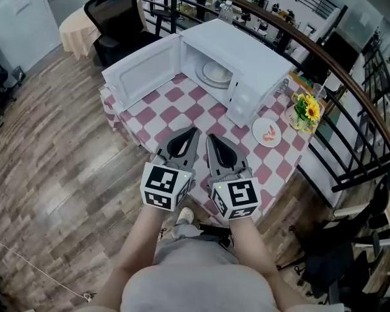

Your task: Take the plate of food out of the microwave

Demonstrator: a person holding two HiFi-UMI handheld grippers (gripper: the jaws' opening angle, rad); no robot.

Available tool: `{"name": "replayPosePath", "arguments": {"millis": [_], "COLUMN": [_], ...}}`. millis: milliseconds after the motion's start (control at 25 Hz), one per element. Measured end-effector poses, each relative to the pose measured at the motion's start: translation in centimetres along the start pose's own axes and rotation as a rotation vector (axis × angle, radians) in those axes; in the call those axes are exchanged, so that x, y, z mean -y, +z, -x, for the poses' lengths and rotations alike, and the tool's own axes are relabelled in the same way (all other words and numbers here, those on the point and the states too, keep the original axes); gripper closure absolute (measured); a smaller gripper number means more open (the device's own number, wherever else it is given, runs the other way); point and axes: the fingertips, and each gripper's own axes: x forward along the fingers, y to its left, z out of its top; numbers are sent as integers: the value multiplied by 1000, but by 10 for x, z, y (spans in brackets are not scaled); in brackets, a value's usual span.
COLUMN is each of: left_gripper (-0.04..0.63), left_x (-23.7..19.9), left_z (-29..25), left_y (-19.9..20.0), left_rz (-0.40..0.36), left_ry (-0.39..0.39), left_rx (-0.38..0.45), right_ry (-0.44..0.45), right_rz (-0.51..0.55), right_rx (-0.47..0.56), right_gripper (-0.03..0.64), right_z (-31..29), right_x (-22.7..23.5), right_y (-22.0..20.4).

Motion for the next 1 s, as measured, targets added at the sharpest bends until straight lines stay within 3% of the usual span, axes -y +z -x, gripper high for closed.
{"name": "replayPosePath", "arguments": {"millis": [480, 1000], "left_gripper": [594, 594], "left_x": [-48, -55], "left_z": [-68, -102], "left_y": [-6, -11], "left_rz": [35, 50], "left_ry": [-71, -158], "left_rx": [-23, -43], "right_ry": [-102, -185], "right_rz": [-1, 4], "right_rx": [-23, -48], "right_gripper": [594, 594], "right_z": [-54, -68], "right_x": [41, 58], "right_y": [-10, -18]}}
